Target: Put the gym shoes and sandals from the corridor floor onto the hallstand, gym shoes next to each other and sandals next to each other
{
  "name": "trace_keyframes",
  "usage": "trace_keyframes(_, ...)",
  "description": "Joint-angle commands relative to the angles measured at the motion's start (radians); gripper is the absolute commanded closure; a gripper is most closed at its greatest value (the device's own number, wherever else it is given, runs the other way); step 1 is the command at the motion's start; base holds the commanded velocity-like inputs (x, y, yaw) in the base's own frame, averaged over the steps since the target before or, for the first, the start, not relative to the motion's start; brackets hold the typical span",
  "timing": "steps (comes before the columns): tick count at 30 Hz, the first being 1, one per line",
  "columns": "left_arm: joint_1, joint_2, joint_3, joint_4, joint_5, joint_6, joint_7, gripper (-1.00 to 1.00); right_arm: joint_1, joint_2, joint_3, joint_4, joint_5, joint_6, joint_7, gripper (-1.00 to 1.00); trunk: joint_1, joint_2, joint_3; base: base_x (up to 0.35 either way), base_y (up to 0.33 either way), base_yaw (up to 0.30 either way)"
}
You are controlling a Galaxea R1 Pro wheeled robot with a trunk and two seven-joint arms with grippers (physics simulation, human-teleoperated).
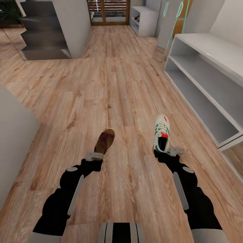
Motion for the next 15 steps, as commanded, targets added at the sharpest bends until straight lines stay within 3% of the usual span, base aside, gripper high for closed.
trace_keyframes(1,0.0,-0.001,0.01,-0.001,-0.002,0.005,-0.007,1.0,0.0,0.0,-0.001,-0.002,-0.01,0.005,-0.004,1.0,0.0,0.0,0.001,0.339,0.0,0.18)
trace_keyframes(5,0.0,-0.001,0.035,-0.001,-0.002,-0.003,-0.008,1.0,0.0,0.0,-0.001,-0.002,-0.011,0.005,-0.002,1.0,0.0,0.0,0.006,0.339,0.0,0.182)
trace_keyframes(9,0.001,-0.001,0.036,-0.001,-0.003,-0.06,-0.008,1.0,0.0,0.0,-0.001,-0.002,-0.011,0.005,0.0,1.0,0.0,0.0,0.011,0.339,0.0,0.198)
trace_keyframes(15,0.013,0.0,0.037,-0.001,-0.002,-0.078,-0.008,1.0,0.0,0.0,-0.001,-0.002,-0.011,0.005,0.001,1.0,0.0,0.0,0.018,0.34,0.0,0.207)
